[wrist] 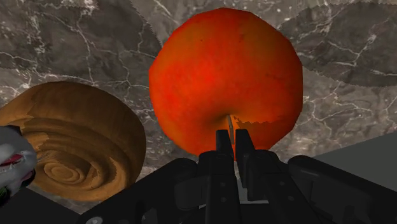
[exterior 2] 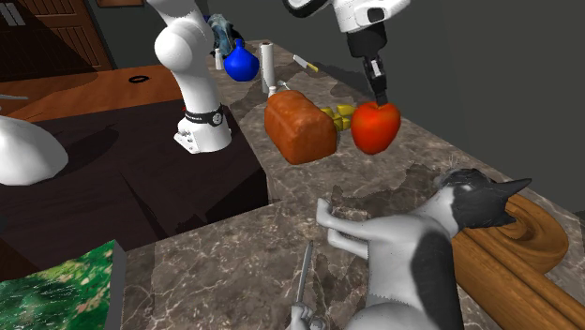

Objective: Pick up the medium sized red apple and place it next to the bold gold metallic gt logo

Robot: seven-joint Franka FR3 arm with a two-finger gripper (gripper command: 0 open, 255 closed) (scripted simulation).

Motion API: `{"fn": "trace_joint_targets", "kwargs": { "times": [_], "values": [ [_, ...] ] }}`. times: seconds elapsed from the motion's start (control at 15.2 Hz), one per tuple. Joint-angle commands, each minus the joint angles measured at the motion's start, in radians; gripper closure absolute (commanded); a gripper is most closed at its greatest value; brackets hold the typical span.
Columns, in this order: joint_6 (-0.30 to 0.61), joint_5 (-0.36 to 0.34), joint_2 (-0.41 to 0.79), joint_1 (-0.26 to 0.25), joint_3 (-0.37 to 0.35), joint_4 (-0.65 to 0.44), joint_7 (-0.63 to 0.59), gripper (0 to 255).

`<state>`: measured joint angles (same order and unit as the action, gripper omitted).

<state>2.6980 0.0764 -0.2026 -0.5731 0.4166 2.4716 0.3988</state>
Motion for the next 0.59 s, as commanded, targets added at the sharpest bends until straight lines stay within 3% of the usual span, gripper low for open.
{"fn": "trace_joint_targets", "kwargs": {
  "times": [0.0, 0.53],
  "values": [
    [0.031, 0.023, 0.023, -0.01, 0.008, 0.009, 0.017, 255],
    [0.143, 0.149, 0.111, -0.057, 0.041, 0.043, 0.121, 255]
  ]
}}
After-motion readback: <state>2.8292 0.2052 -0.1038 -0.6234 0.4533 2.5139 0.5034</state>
